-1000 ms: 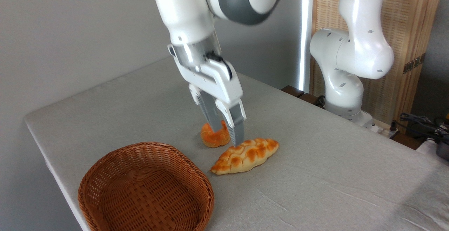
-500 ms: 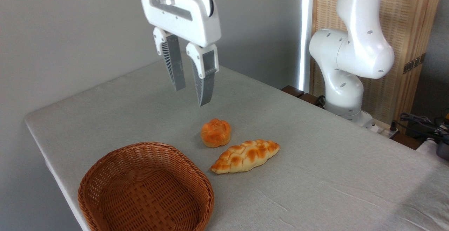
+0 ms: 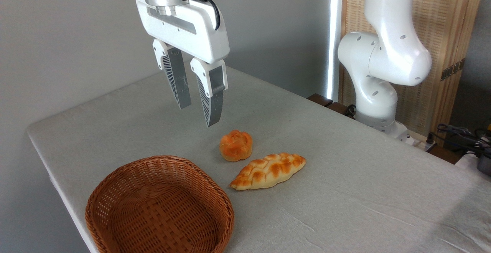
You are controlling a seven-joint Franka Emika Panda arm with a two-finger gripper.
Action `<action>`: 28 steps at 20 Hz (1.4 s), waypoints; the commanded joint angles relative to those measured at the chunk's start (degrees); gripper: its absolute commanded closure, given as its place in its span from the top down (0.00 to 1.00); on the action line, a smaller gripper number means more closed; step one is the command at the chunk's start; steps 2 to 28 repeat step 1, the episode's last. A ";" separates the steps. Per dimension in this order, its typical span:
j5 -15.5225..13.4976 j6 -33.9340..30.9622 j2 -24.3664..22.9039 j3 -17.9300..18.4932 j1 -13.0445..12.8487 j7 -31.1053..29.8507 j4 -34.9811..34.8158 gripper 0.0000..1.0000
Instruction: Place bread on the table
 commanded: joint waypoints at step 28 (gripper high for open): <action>-0.98 -1.55 0.45 -0.61 0.77 -0.27 1.33 1.00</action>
